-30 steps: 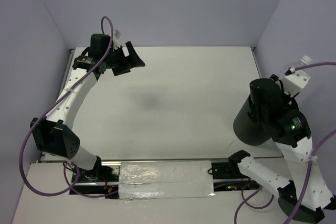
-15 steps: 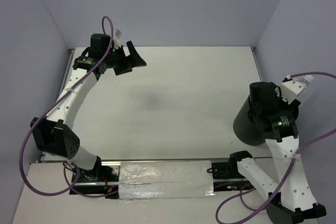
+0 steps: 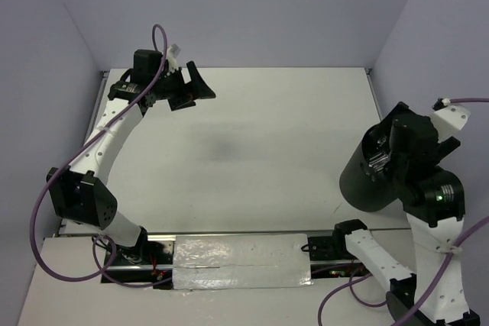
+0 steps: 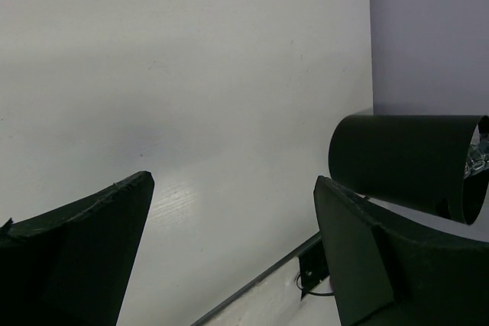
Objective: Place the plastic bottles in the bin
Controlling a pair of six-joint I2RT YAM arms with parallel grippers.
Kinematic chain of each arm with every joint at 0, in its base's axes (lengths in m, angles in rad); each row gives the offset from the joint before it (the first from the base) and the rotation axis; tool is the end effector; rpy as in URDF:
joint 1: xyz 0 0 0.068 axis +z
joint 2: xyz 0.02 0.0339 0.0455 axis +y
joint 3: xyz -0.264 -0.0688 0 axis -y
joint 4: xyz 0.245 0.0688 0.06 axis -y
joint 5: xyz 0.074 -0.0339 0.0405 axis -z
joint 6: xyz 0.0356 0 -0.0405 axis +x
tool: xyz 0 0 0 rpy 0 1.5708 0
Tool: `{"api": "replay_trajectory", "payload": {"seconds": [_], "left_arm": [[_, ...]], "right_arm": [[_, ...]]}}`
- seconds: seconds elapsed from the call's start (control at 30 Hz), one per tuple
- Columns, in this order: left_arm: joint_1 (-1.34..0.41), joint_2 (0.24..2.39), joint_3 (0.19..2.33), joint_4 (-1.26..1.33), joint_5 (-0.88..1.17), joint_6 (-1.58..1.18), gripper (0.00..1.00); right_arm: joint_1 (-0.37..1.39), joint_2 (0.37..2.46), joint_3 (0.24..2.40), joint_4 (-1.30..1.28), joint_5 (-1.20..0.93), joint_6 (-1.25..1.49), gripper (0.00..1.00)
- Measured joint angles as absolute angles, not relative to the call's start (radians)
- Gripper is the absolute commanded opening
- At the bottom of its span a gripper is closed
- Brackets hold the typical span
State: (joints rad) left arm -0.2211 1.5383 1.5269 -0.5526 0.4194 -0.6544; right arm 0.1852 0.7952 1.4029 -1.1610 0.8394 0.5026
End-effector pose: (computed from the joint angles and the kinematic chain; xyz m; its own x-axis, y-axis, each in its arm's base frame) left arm 0.3355 -0.0903 0.3776 -0.7401 -0.4034 -0.5380 0.1079 0.7185 -0.6871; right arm 0.0886 -0.0103 0.4398 -0.2121 0.2876 -0.9340 0.6864 0.7241 0.0671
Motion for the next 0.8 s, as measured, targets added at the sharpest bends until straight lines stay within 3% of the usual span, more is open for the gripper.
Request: {"api": "replay_trajectory", "payload": {"seconds": [0.2, 0.4, 0.6, 0.8], "left_arm": [[-0.222, 1.534, 1.528, -0.563, 0.421, -0.606, 0.99], [-0.222, 1.478, 1.532, -0.603, 0.361, -0.553, 0.99], [-0.222, 1.402, 1.542, -0.608, 0.350, -0.514, 0.99], [-0.223, 1.364, 1.529, -0.590, 0.338, -0.497, 0.99]], "right_arm": [[0.184, 0.892, 1.587, -1.041, 0.456, 0.428, 1.00], [0.340, 1.046, 1.517, -0.820, 0.117, 0.429, 1.00], [0.542, 1.240, 1.513, -0.740, 0.109, 0.436, 1.00], [0.572, 1.279, 1.512, -0.698, 0.153, 0.469, 1.00]]}}
